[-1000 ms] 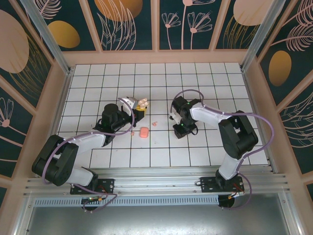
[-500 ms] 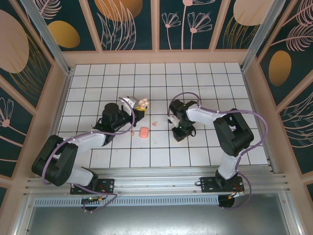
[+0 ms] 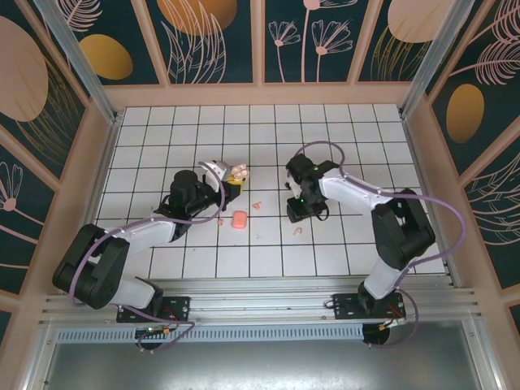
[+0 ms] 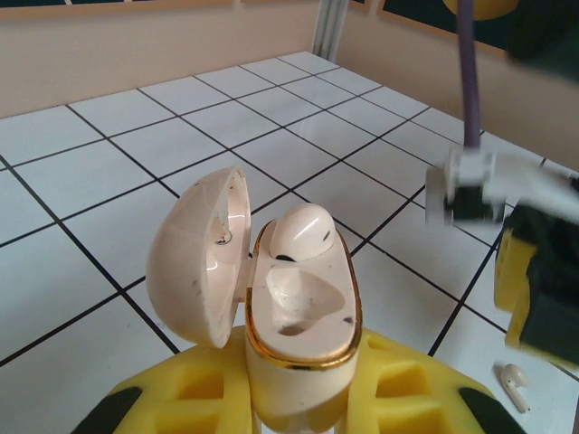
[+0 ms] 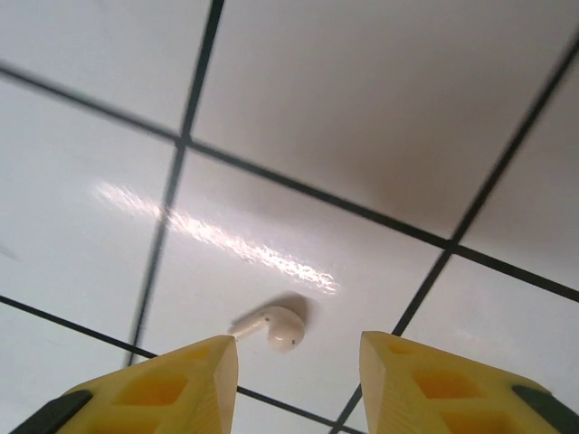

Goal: Insert the wireless bluetooth earbuds into the charging case

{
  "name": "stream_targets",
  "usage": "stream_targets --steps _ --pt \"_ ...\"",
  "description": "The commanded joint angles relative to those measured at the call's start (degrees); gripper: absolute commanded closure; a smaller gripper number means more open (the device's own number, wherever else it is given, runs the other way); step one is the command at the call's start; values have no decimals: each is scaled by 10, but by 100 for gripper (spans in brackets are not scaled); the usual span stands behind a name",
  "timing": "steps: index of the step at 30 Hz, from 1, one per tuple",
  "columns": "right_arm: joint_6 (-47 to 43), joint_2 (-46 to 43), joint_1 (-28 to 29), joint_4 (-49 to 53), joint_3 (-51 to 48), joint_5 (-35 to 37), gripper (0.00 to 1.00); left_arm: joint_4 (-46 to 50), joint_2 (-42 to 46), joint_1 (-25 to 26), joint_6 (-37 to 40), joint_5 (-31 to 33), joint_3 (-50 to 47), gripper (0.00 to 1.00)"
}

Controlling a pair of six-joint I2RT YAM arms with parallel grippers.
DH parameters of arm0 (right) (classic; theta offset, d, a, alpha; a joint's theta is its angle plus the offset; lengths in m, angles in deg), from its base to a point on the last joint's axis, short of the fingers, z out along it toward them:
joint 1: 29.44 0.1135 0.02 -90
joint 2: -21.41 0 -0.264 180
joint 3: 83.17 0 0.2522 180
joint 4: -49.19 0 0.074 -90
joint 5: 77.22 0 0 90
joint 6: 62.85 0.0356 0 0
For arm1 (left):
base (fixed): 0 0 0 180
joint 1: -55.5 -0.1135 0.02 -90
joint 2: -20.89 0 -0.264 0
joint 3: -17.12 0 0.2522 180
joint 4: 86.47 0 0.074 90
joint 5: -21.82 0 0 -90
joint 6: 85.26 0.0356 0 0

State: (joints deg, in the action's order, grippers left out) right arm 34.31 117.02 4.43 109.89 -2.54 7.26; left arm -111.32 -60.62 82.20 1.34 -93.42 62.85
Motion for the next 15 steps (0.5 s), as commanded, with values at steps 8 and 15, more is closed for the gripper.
stream_targets --steps 8,15 --pt "357 -102 -19 -8 -8 11 60 8 11 3 23 -11 21 86" --pt "482 -146 -21 -60 -99 -5 61 6 12 4 24 -12 18 86"
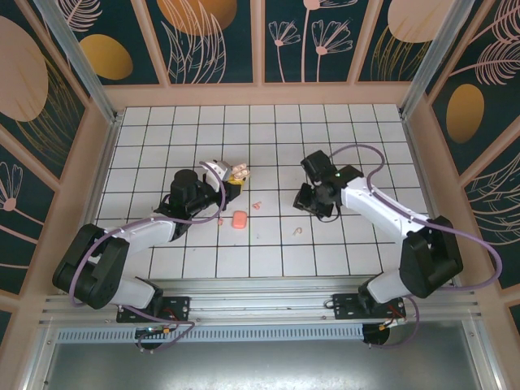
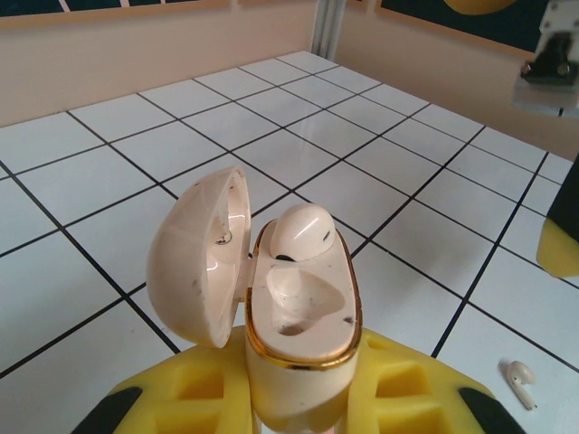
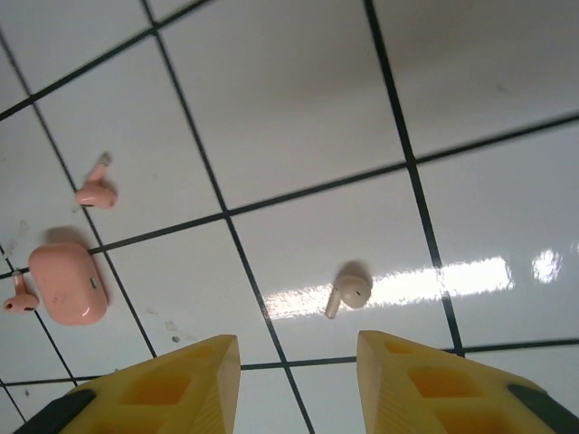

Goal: Insert the wireless bluetooth earbuds into the charging case

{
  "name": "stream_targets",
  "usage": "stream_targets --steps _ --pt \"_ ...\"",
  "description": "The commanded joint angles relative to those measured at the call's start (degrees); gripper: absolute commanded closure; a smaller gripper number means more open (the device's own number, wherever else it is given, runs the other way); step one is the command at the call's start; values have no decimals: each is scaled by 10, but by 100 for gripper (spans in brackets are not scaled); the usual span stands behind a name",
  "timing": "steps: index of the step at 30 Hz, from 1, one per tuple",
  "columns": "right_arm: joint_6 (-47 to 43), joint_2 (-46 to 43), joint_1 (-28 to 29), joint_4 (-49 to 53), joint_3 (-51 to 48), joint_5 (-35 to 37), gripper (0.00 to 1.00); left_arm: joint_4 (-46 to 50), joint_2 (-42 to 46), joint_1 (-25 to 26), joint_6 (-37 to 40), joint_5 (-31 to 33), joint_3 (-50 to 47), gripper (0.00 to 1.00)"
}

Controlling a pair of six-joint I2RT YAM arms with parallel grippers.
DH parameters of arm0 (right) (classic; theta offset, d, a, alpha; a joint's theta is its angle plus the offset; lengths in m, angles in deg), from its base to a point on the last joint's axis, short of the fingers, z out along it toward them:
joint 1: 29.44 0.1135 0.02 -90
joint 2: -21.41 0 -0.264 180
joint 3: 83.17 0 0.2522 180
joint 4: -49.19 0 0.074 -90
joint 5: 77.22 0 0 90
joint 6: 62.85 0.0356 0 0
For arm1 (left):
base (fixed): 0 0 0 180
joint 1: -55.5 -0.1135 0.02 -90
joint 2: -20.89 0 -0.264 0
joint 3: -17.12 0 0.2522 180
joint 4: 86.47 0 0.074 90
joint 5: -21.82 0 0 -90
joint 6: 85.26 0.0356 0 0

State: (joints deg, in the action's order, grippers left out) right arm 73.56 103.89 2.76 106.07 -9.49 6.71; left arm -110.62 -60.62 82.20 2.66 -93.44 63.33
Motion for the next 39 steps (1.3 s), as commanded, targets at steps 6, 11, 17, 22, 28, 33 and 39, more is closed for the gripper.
stream_targets --steps 6,11,17,22,28,33,39 --pt "95 20 -5 -16 -46 3 61 -1 6 4 8 -18 14 86" --pt "101 39 -5 -45 -69 -11 61 -1 7 4 8 -17 14 86" --pt "108 60 -6 -95 -95 -36 62 3 8 4 10 -14 14 86" --pt "120 64 -5 -121 -112 -46 63 4 6 4 10 -15 15 86" --pt "123 69 -5 -141 -123 -54 63 3 5 4 11 -17 14 86" --pt "122 78 -5 -147 -127 -63 64 2 5 4 10 -17 14 86" --pt "124 85 -4 -165 -127 -69 64 1 5 3 9 -18 14 86"
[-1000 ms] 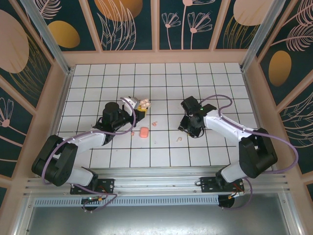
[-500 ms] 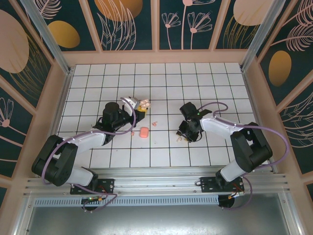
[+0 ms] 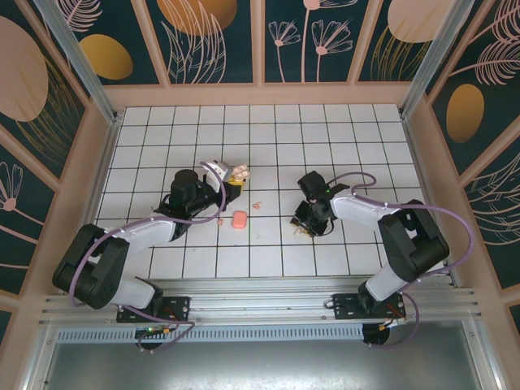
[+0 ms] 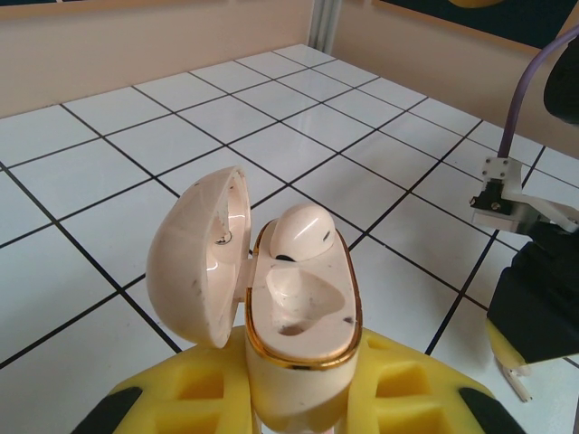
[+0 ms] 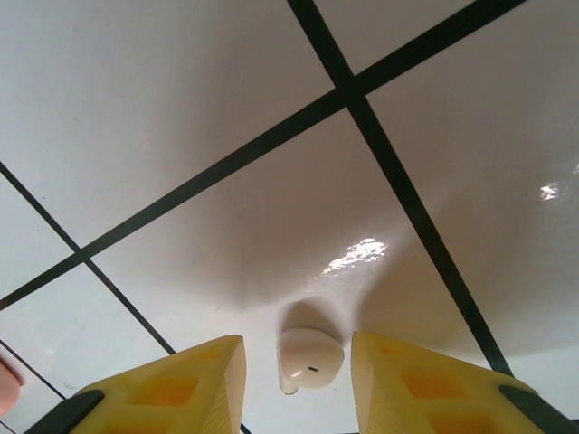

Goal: Insert the wireless bluetooth earbuds into the charging case

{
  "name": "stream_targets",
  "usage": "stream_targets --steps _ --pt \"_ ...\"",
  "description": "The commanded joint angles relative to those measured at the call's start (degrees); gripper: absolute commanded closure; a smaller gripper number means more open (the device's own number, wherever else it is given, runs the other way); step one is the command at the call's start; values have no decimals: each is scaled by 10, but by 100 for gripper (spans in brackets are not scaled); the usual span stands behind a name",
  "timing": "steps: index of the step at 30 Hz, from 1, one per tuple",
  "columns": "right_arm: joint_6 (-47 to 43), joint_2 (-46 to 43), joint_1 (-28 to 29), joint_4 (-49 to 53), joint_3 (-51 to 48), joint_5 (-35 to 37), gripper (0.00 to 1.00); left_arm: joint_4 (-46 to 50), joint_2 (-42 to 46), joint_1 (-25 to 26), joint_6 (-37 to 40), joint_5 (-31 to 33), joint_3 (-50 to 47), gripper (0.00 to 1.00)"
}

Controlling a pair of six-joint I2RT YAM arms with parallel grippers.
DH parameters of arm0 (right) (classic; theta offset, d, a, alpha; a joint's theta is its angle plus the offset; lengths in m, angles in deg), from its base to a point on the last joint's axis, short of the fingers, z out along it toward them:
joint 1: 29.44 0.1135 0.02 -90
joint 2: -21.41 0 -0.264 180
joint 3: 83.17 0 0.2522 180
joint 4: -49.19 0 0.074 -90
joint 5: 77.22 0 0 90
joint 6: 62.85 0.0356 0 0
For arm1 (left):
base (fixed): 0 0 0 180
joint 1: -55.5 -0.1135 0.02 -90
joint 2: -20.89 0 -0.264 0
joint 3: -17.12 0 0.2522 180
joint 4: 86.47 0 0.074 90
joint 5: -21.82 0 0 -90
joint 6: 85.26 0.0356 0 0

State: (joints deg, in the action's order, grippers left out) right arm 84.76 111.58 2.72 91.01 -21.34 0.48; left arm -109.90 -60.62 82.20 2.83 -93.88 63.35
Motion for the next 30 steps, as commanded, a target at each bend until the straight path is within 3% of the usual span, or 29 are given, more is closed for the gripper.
stream_targets --steps 1,11,19,30 --pt "12 10 -3 -18 -8 -9 63 -6 5 4 7 -13 14 86" --pt "-10 28 3 -21 29 -1 64 -2 11 4 10 -10 13 86" --pt "-19 -7 9 26 57 42 63 -2 11 4 10 -11 14 86" --pt "-52 17 21 67 52 5 65 -6 7 4 9 -12 14 86"
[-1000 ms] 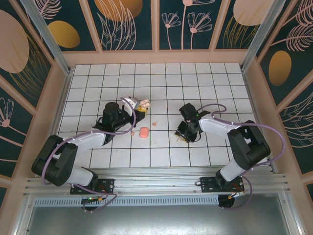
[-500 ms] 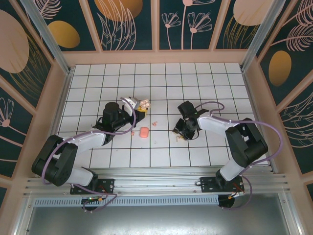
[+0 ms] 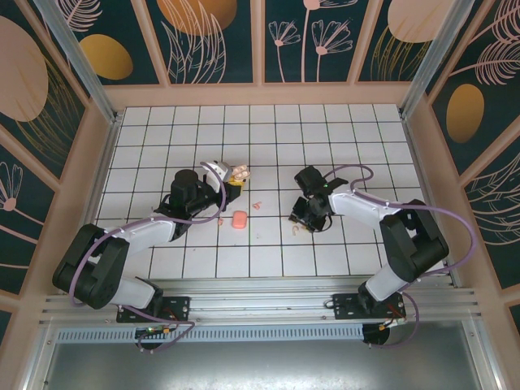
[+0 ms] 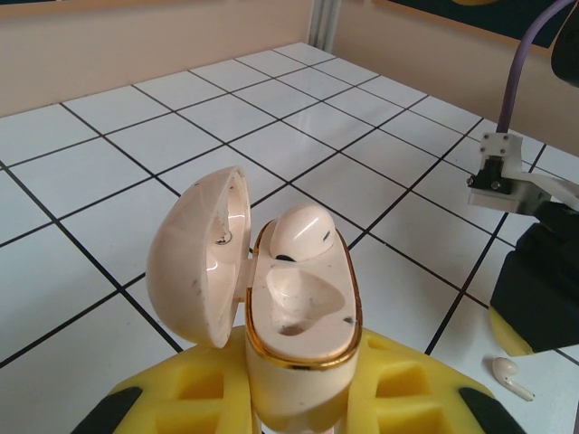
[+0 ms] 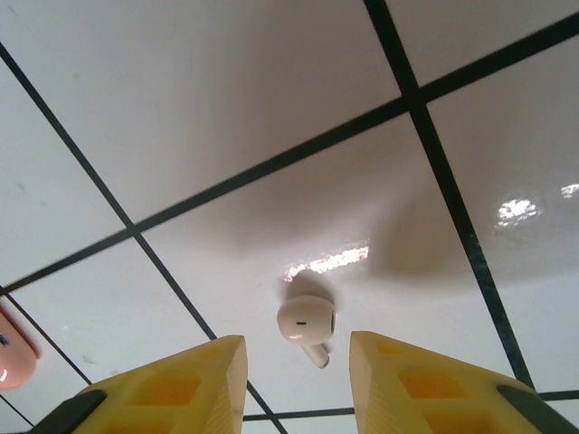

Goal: Insert the wireless bluetooth earbuds into the charging case

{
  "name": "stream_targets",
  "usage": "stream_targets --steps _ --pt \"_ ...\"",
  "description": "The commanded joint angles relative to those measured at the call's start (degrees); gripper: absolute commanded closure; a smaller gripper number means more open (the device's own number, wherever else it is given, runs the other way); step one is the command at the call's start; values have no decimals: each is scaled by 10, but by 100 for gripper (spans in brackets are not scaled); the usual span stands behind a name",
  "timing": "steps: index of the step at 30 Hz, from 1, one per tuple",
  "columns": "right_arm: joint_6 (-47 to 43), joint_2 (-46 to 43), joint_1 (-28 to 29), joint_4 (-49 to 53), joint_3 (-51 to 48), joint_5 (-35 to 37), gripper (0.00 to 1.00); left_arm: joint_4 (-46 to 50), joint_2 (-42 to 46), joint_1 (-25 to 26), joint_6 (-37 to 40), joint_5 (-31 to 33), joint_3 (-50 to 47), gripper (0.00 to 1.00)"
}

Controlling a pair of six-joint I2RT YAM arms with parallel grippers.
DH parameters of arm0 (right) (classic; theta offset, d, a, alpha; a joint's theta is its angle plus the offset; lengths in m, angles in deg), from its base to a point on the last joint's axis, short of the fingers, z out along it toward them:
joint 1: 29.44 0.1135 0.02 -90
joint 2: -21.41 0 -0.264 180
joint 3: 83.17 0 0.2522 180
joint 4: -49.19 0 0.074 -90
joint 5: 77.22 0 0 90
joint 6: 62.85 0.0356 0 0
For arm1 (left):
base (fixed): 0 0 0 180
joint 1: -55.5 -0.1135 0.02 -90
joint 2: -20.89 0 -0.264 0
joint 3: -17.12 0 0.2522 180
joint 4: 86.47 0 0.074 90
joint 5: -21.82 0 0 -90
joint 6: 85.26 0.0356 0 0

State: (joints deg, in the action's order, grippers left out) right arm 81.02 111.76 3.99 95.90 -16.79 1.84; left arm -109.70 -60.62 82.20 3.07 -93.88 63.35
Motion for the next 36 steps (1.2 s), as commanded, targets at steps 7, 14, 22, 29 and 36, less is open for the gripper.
stream_targets --steps 7,14,22,29,36 --pt "-32 59 15 22 32 -9 67 -4 12 4 10 -8 11 86" --pt "-40 74 18 19 41 -1 69 -2 13 3 12 -5 10 86" --pt "-51 86 18 20 38 1 70 -2 14 4 12 -3 10 86" --pt "-61 87 18 29 44 17 74 0 17 3 14 -2 9 86" --pt "-48 28 18 -23 10 53 76 -43 16 4 18 -22 -9 86"
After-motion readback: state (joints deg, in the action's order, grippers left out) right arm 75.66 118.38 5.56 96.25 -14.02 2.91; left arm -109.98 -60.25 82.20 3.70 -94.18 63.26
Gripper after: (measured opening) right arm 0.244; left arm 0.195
